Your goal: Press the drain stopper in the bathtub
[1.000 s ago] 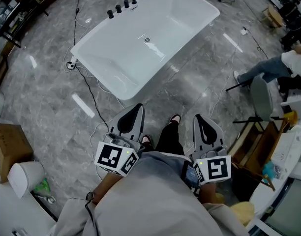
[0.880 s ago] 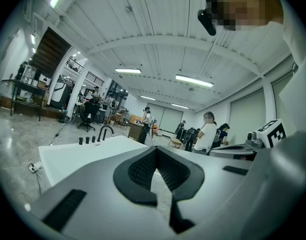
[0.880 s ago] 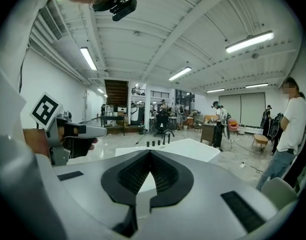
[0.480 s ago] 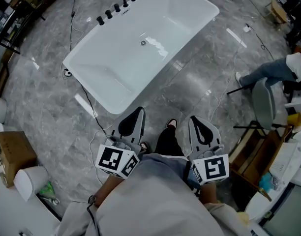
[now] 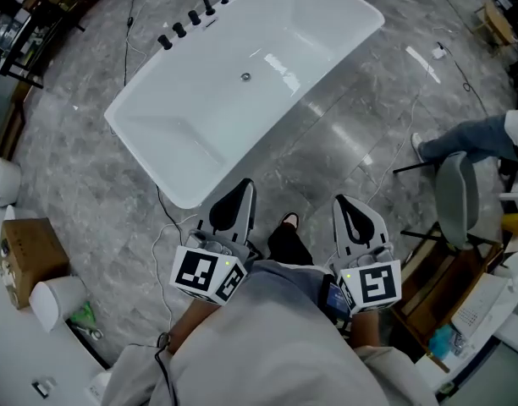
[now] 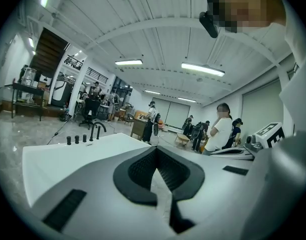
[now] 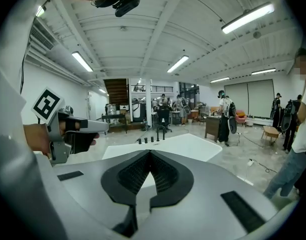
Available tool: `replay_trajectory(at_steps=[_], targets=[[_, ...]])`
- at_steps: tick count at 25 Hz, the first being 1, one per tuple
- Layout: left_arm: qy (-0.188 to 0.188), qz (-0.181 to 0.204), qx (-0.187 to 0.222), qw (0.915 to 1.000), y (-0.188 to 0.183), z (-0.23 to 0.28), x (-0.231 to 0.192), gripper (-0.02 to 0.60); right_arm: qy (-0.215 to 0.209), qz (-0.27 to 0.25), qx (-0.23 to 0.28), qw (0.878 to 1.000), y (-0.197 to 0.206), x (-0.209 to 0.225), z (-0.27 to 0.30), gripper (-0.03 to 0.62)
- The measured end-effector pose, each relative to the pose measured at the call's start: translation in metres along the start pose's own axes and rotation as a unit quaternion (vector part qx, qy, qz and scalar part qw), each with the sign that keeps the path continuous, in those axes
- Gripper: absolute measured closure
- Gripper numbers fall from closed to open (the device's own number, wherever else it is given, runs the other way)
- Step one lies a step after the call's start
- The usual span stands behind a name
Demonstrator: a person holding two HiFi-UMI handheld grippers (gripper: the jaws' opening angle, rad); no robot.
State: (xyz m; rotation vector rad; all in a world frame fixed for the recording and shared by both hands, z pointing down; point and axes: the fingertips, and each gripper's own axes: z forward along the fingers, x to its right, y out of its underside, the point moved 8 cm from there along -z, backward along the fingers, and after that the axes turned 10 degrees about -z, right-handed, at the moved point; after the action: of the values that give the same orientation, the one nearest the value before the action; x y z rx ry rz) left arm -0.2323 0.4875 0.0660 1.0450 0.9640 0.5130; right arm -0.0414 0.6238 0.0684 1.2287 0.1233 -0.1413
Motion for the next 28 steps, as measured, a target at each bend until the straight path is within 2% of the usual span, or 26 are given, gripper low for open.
replay_trajectory(at_steps=[4,13,17,23,28], targets=[[-0.004,0.007,0.004,1.0,-0.002,0.021,0.012,0.575,-0.004,0.005,0.006,1.0,0.002,0.023,0.005,0.579],[-0.013,0.007,0.03,0.9994,-0.018,0.058,0.009,0.575,-0.012,-0.001,0.035,0.999,-0.012,0.048,0.032,0.579],[-0.013,-0.005,0.037,0.9992,-0.021,0.086,-0.002,0.577,-0.025,-0.008,0.037,0.999,-0.015,0.06,0.056,0.579],[-0.012,-0.025,0.039,0.9988,-0.037,0.136,-0.025,0.575,-0.04,-0.02,0.015,0.999,-0.024,0.093,0.1,0.579],[-0.024,-0.031,0.037,0.9985,-0.052,0.174,-0.049,0.575,-0.053,-0.022,0.001,0.998,-0.031,0.117,0.145,0.579]])
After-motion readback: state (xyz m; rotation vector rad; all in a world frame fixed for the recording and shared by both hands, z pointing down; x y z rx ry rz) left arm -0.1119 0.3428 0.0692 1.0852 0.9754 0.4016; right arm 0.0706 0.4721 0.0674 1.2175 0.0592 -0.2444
